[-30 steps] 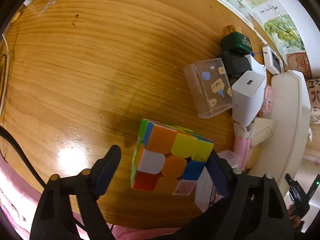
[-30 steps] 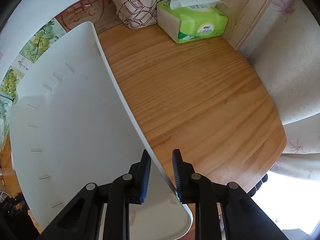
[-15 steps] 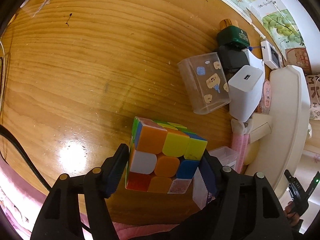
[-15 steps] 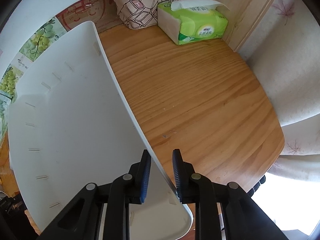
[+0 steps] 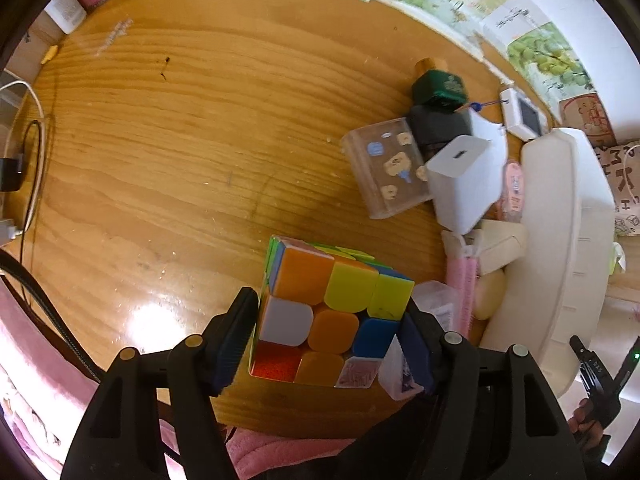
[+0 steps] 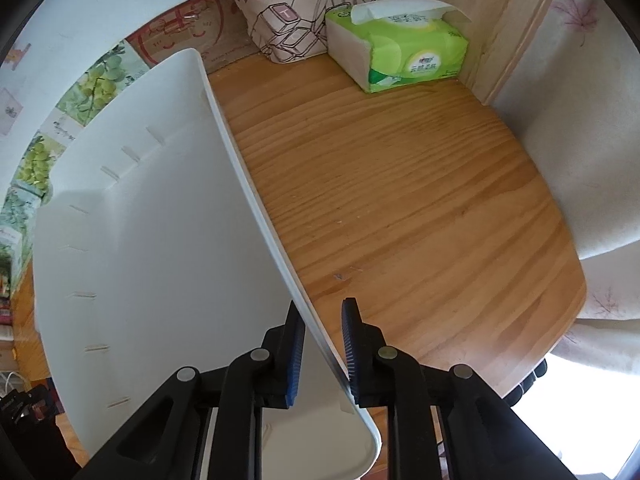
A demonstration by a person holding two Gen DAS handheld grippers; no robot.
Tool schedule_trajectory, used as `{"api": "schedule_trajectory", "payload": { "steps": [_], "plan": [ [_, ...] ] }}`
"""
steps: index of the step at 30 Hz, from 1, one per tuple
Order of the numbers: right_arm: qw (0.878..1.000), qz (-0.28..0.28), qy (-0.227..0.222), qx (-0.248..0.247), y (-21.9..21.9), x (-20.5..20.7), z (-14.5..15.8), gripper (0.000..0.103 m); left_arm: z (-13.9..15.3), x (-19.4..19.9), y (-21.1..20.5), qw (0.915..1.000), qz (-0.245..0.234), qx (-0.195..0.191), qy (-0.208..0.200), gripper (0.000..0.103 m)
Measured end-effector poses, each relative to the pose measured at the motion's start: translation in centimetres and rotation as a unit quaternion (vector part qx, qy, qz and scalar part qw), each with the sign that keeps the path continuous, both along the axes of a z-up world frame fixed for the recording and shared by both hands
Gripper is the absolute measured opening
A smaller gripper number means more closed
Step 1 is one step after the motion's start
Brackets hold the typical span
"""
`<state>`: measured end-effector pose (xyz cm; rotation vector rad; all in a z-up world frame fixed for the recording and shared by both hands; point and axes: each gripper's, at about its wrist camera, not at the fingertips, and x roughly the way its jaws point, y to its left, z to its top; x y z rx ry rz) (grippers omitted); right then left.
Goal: Organize rigid objects
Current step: 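Carry the Rubik's cube with the left gripper into the white tray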
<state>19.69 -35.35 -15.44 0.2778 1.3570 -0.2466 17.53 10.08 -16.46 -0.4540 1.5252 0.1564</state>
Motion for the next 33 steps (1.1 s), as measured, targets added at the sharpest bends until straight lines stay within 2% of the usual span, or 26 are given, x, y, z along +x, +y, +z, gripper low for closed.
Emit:
{"api": "schedule_trajectory", "payload": {
  "steps": [10,18,27,33],
  "plan": [
    [0.997,0.068,-0.004,0.045,-0.6,0.4,-0.1,0.01,4.1,-2.4,-1.9,0.9987,0.023,0.015,-0.044,0.071],
    [0.989,0.129,-0.011,0.064,-0.7,0.4,-0.1,0.006,7.9,-3.8,-5.3,0.9956,0.024,0.028,-0.086,0.07],
    [0.975,0.213,-0.023,0.052,-0.1,0.3,0.0,0.005,11.1,-4.6,-10.3,0.9867,0.002,0.023,-0.161,0.068],
    [0.964,0.261,-0.028,0.044,0.1,0.5,0.1,0.006,12.3,-4.6,-13.9,0.9797,-0.017,0.007,-0.2,0.061]
  ]
}}
